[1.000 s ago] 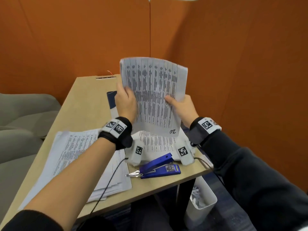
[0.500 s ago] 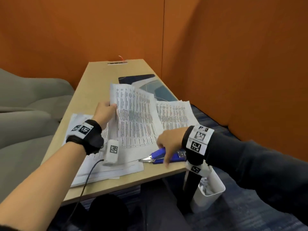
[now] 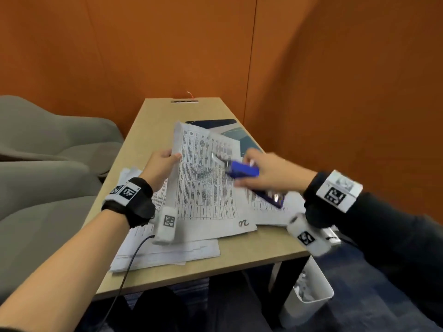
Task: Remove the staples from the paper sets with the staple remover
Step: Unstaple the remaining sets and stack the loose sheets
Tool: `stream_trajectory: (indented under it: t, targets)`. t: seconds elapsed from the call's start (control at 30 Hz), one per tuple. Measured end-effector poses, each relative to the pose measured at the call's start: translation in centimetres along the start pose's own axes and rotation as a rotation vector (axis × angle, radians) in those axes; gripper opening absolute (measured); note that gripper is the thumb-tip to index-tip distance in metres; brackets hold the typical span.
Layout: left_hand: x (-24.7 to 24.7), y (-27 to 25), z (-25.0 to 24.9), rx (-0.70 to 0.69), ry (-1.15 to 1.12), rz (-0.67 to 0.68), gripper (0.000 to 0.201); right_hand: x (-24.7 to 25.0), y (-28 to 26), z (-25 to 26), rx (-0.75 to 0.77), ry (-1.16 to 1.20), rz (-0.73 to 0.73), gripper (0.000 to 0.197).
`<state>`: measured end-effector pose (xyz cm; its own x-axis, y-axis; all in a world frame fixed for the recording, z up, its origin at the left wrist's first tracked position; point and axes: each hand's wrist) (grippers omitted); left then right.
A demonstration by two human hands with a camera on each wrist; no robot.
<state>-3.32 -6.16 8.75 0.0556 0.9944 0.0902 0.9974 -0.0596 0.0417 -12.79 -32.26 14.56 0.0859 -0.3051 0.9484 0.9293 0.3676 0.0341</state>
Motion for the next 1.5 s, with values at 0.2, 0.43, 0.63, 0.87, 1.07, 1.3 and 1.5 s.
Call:
stream_trajectory:
  t: [0.2,0.43,0.63,0.87,1.07,1.3,1.5]
  targets:
    - [-2.3,-1.6,-4.1,-0.175,0.025,0.058,0.034,5.2,6.0,1.6,-0.053,0.706,-0.921,0.036]
    - [-5.3,-2.4,-7.2,-0.426,0.215,0.063,0.031,7.1,10.1,4.1,-0.027,0.695,-0.982,0.028]
    - [-6.8,-2.0,-7.3,-0.462,0.254,0.094,0.033,7.2,10.4,4.9,-0.01,0.624,-0.951,0.044]
    - [-7.8,-1.8,-8.5,-0.503,0.238,0.087,0.049,7.1,10.2,5.2,-0.01,0.627,-0.96,0.045]
    - [-8.6,-2.1,-9.3,-0.528,0.143,0.151,0.026,6.9,10.1,5.4,-0.011,0.605,-0.953,0.044]
    - [-8.8,-2.2,-9.1,-0.565,0.052,0.148,0.024,6.7,9.8,5.2,-0.048,0.629,-0.94,0.046]
    - [-9.0,-2.7,-9.3,-0.549,-0.007,0.147,0.008,6.3,9.8,4.6,-0.097,0.573,-0.852,0.049]
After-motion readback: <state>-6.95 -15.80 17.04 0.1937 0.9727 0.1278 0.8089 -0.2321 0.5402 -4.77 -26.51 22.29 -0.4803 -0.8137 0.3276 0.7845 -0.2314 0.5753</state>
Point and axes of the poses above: each hand's wrist, its own y-axis towards the middle knuckle, its own x-axis out of the back of the hand, z = x × y, and after that the axes turned 7 degrees about -y, right-handed
